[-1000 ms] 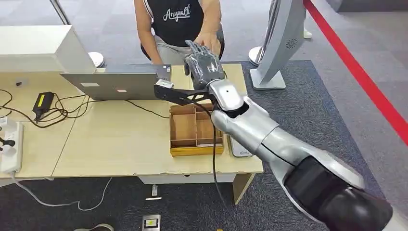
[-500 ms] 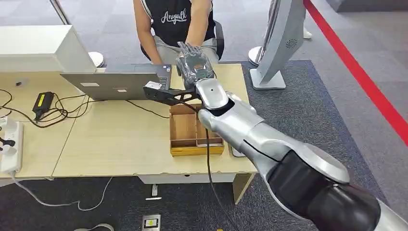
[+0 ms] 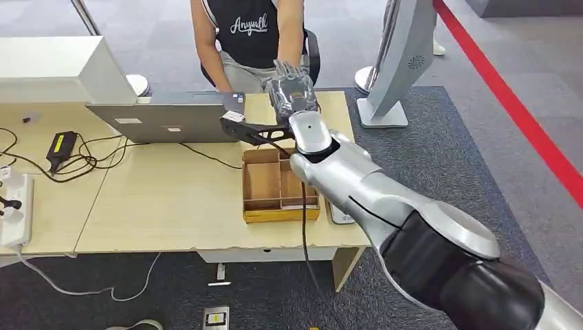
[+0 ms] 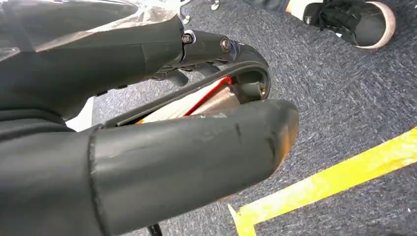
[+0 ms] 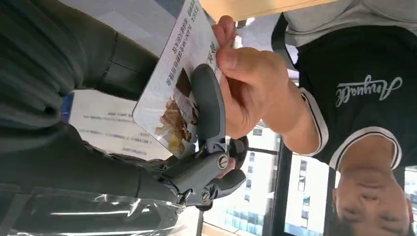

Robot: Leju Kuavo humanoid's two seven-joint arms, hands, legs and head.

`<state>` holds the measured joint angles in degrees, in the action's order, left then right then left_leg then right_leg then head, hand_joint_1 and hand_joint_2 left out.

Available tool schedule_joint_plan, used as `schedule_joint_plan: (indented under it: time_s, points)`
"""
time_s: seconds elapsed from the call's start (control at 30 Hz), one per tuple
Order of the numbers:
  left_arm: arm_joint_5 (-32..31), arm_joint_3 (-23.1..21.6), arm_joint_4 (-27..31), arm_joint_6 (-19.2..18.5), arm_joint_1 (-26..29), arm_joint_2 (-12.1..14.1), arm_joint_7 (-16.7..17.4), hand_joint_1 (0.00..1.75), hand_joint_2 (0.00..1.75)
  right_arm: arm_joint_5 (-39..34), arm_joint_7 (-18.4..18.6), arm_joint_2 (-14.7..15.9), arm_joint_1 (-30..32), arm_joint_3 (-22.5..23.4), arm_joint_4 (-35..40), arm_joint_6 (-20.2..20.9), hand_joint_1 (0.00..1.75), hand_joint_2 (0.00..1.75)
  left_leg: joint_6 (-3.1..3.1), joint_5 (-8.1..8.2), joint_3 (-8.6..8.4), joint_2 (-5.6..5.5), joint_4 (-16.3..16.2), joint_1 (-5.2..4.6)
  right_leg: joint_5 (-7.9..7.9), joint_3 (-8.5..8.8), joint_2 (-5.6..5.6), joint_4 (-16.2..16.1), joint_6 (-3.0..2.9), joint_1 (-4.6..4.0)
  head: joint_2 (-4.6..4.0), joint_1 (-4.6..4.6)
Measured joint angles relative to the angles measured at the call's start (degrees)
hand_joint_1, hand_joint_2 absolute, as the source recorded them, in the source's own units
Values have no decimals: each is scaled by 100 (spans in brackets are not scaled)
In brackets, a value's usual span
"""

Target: Pass the card to the sensor for recognition and then transmit it.

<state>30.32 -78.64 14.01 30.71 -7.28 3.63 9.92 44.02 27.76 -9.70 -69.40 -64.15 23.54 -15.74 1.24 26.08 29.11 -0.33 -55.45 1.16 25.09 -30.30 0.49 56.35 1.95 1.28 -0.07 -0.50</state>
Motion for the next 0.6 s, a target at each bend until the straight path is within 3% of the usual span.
schedule_joint_plan:
  time_s: [0.03, 0.17, 0.2, 0.6]
  points:
    - [0, 0, 0, 0, 0, 2, 0, 0, 0, 0, 0, 0, -1, -9, -13, -2, 2, 175, 0, 0, 0, 0, 0, 0, 0, 0, 0, 0, 0, 0, 0, 0]
    - [0, 0, 0, 0, 2, 2, 2, 0, 0, 4, -2, -2, -2, -39, -63, -11, 0, 175, 0, -1, -1, 0, 0, 0, 0, 0, 0, 0, 0, 0, 0, 0]
    - [2, 0, 0, 0, 5, 2, 4, 0, 0, 2, 0, -2, -2, -46, -77, -24, 0, 0, 1, -1, -1, 0, 0, 0, 0, 0, 0, 0, 0, 0, 0, 0]
    - [-18, 0, 0, 0, 6, 4, 9, 0, 0, -133, -55, 26, -2, -107, -168, -284, 0, 0, 3, -5, 0, 0, 0, 0, -4, 0, 1, 0, 0, 0, 0, 0]
